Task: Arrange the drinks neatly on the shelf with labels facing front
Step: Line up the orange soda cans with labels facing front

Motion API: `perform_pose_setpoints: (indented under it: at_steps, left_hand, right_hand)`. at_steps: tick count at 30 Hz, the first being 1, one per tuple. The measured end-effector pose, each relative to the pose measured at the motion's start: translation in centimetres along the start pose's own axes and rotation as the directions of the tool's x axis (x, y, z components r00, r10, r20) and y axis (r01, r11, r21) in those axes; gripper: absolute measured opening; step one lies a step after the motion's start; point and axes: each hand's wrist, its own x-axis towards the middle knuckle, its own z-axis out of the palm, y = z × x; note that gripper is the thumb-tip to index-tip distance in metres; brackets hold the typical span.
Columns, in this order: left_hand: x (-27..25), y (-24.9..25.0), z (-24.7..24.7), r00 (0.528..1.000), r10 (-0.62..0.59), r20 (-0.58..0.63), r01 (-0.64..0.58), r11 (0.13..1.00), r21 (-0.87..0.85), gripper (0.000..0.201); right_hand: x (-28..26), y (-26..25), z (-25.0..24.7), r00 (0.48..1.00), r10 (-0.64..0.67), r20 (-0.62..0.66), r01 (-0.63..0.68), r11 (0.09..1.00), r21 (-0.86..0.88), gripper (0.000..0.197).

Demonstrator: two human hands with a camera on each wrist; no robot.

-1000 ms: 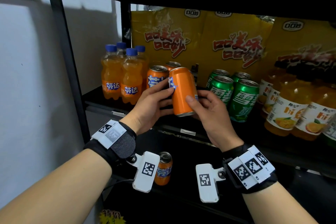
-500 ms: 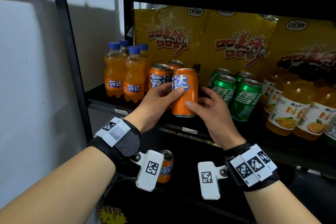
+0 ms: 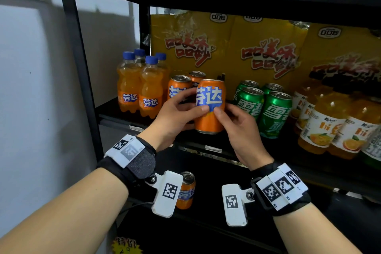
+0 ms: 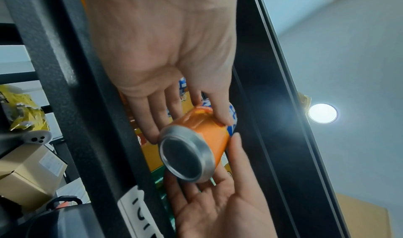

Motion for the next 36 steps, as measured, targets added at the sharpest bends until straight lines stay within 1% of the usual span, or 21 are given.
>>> perform_pose_setpoints:
  at_steps: [1, 3, 5, 7, 9, 12, 13, 15, 18, 20, 24, 27, 29, 30, 36]
  left_hand:
    - [-0.1, 0.0, 0.1, 1.0, 0.008, -0.012, -0.008, 1.0, 0.006, 0.062]
    - [-0.4, 0.1, 0.3, 1.0, -0.001, -0.012, 0.001, 1.0, 0.008, 0.058]
    - [-0.7, 0.5, 0.7, 0.996, -0.064, 0.055, 0.064, 0.998, -0.001, 0.05]
    - [-0.9, 1.2, 1.1, 0.979, -0.146, 0.139, 0.15, 0.988, -0.02, 0.042]
    - [-0.7, 2.0, 0.9, 0.964, -0.196, 0.181, 0.204, 0.979, -0.026, 0.04]
    - [-0.7, 2.8, 0.8, 0.948, -0.25, 0.195, 0.258, 0.966, -0.015, 0.039]
    - [-0.8, 2.9, 0.8, 0.944, -0.269, 0.193, 0.278, 0.961, -0.019, 0.04]
    - [-1.1, 2.9, 0.8, 0.938, -0.302, 0.17, 0.314, 0.948, -0.047, 0.051]
    - [-1.2, 2.8, 1.2, 0.931, -0.355, 0.082, 0.362, 0.927, -0.101, 0.072]
    - [-1.1, 2.8, 1.5, 0.908, -0.415, 0.056, 0.419, 0.898, -0.137, 0.081]
    - [-0.8, 2.9, 2.0, 0.878, -0.478, 0.031, 0.474, 0.857, -0.202, 0.085]
    - [-0.5, 2.9, 2.3, 0.869, -0.494, 0.021, 0.486, 0.844, -0.228, 0.082]
    - [-0.5, 2.9, 2.3, 0.866, -0.5, 0.013, 0.489, 0.841, -0.233, 0.085]
    - [-0.5, 2.9, 2.2, 0.864, -0.503, 0.007, 0.491, 0.84, -0.231, 0.087]
    - [-0.3, 2.7, 2.0, 0.862, -0.506, 0.015, 0.498, 0.841, -0.214, 0.087]
  right_hand:
    - [0.0, 0.0, -0.1, 1.0, 0.004, 0.008, -0.004, 1.0, 0.012, 0.032]
    - [0.1, 0.0, -0.2, 1.0, 0.025, 0.009, -0.025, 0.998, 0.054, 0.038]
    - [0.1, -0.1, -0.2, 0.999, 0.039, 0.012, -0.04, 0.995, 0.093, 0.042]
    - [0.0, -0.4, 0.0, 0.999, 0.041, 0.0, -0.041, 0.991, 0.124, 0.043]
    - [0.2, -0.8, 0.1, 0.998, 0.042, -0.044, -0.036, 0.99, 0.139, 0.038]
    - [0.5, -1.6, -0.1, 0.996, 0.065, -0.06, -0.056, 0.989, 0.137, 0.02]
    - [0.7, -1.8, -0.3, 0.995, 0.083, -0.053, -0.076, 0.989, 0.127, 0.019]
    - [0.9, -2.3, -0.5, 0.992, 0.112, -0.049, -0.109, 0.992, 0.062, 0.024]
    - [0.9, -2.7, -0.3, 0.996, 0.083, -0.029, -0.085, 0.993, -0.077, 0.048]
    - [0.9, -2.9, -0.2, 0.997, 0.081, -0.019, -0.083, 0.988, -0.127, 0.052]
    - [1.2, -3.2, 0.2, 0.989, 0.144, -0.047, -0.147, 0.985, -0.088, 0.04]
    - [1.2, -3.5, 0.6, 0.962, 0.271, -0.042, -0.272, 0.962, -0.013, 0.041]
    - [1.1, -3.8, 0.6, 0.933, 0.359, -0.017, -0.358, 0.933, 0.034, 0.043]
    - [1.1, -3.8, 0.5, 0.924, 0.382, -0.004, -0.382, 0.923, 0.042, 0.044]
    - [1.2, -3.9, 0.6, 0.916, 0.401, 0.008, -0.401, 0.915, 0.036, 0.045]
